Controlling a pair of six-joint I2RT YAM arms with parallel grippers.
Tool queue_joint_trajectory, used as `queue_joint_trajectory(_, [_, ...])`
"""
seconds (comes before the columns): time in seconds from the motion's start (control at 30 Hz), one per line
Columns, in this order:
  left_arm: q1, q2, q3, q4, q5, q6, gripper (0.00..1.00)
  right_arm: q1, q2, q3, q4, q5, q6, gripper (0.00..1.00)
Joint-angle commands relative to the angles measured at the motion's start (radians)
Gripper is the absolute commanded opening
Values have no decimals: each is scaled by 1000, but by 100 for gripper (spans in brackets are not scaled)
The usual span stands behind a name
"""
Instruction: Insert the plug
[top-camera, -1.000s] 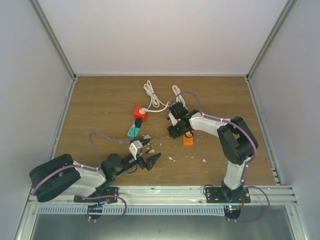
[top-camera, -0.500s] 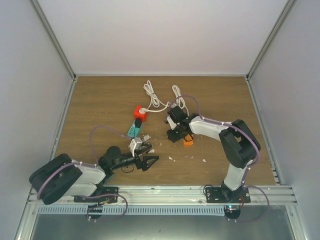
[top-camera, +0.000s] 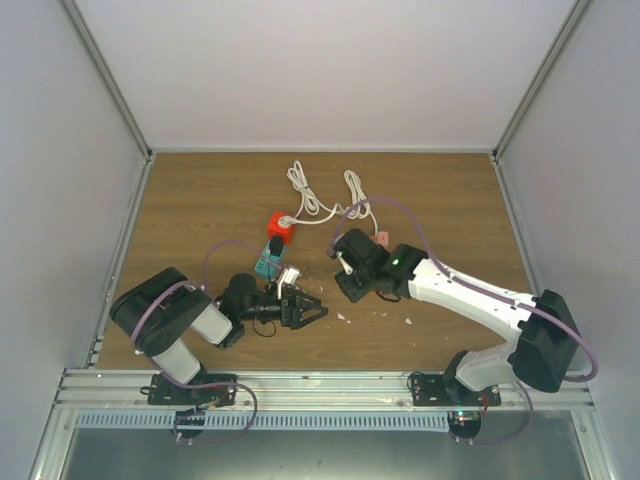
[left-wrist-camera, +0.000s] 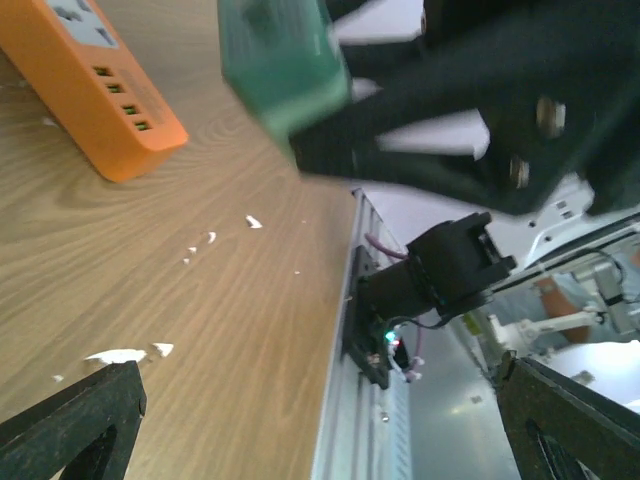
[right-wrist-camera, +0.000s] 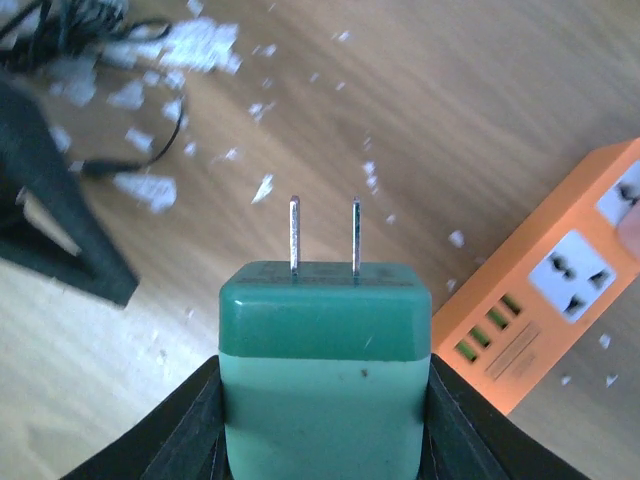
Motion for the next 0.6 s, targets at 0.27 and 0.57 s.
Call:
queue_joint_trajectory(0.27, [9, -166, 83, -194, -3, -114, 99, 154, -114, 1, -89, 21, -28, 1])
queue_joint_trajectory(0.57, [9, -111, 124, -170, 34, -139, 98, 220, -81, 47, -109, 11, -121, 1])
